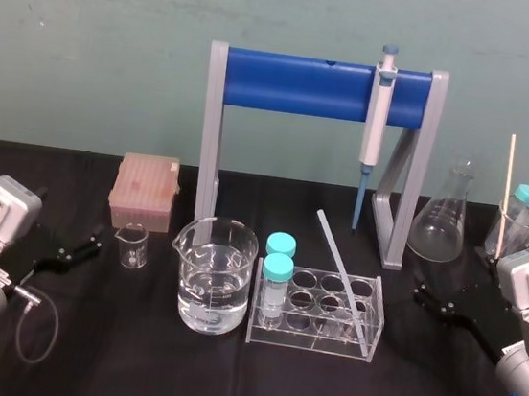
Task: Pick up the stirring rod with one hand, then place it down.
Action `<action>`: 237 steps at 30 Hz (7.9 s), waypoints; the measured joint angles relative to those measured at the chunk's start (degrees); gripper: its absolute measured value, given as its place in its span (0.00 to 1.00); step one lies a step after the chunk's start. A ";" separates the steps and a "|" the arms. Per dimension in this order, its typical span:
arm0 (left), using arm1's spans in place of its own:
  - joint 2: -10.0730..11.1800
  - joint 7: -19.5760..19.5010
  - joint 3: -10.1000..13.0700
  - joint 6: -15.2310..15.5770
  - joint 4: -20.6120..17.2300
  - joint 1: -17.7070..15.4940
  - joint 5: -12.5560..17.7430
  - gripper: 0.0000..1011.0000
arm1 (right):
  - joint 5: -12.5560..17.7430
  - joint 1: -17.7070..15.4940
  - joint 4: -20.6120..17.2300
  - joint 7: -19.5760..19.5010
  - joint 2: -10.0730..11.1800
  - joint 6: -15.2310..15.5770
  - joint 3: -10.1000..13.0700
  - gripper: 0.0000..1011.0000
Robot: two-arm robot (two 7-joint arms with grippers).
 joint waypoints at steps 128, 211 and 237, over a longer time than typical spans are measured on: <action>0.00 0.00 0.00 0.00 0.00 0.00 0.00 0.99 | 8.98 11.67 9.76 31.52 -8.91 -1.07 -1.94 0.99; 0.00 0.00 0.00 0.00 0.00 0.00 0.00 0.99 | 8.02 7.93 9.54 26.49 -17.10 -30.12 9.68 0.07; 0.00 0.00 0.00 0.00 0.00 0.00 0.00 0.99 | 8.24 7.65 10.22 26.92 -17.54 -30.05 10.20 0.07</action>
